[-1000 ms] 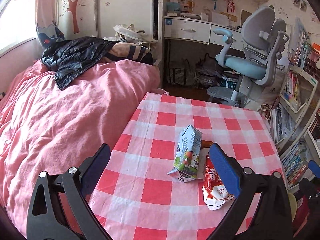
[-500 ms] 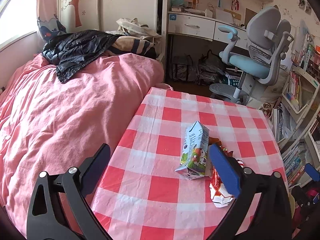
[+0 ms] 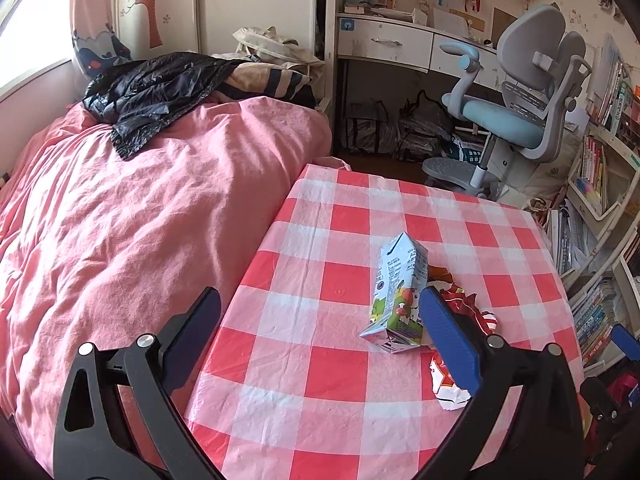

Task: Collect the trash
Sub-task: 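Bring both open tools back over the remaining trash, then grasp the red printed snack bag with the right tool, then grasp the cow-print milk carton with the left tool while the right tool lifts the snack bag, then lift the carton with the left tool while the right tool carries the bag toward the bin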

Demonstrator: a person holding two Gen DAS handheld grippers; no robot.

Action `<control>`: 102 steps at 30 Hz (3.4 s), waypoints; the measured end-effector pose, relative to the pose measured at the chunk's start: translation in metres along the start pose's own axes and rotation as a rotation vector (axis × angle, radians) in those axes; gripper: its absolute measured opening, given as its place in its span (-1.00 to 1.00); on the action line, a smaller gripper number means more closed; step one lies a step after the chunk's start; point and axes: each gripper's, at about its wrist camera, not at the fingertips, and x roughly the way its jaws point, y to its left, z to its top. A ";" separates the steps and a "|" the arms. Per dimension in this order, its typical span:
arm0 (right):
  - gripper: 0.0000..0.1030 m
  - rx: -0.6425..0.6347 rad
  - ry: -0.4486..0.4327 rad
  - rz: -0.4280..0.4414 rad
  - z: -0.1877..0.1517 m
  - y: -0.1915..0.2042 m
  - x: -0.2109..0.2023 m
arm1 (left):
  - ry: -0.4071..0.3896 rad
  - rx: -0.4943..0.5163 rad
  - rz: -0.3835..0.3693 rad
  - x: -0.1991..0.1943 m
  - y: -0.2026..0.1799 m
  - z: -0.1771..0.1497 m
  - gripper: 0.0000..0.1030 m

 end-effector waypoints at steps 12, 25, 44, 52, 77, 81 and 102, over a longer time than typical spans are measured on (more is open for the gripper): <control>0.76 -0.030 0.074 0.087 0.002 0.033 0.035 | 0.047 -0.129 0.008 0.018 0.048 0.004 0.86; -0.05 -0.179 0.293 0.091 -0.007 0.080 0.122 | 0.078 -0.036 0.015 0.032 0.031 0.004 0.86; -0.53 0.091 0.148 0.210 0.024 -0.013 0.078 | 0.176 0.257 0.001 0.111 -0.075 0.011 0.85; -0.53 0.023 0.219 0.159 0.021 -0.029 0.095 | 0.269 0.264 -0.014 0.141 -0.084 0.007 -0.02; -0.61 0.013 0.315 0.071 0.000 -0.050 0.111 | 0.320 0.004 -0.142 0.119 0.003 0.009 -0.40; -0.61 -0.014 0.261 0.069 0.007 -0.043 0.100 | 0.265 -0.003 -0.158 0.101 0.004 0.017 -0.41; -0.61 -0.122 0.165 0.079 0.012 -0.011 0.069 | 0.334 0.154 -0.089 0.097 -0.010 -0.020 -0.41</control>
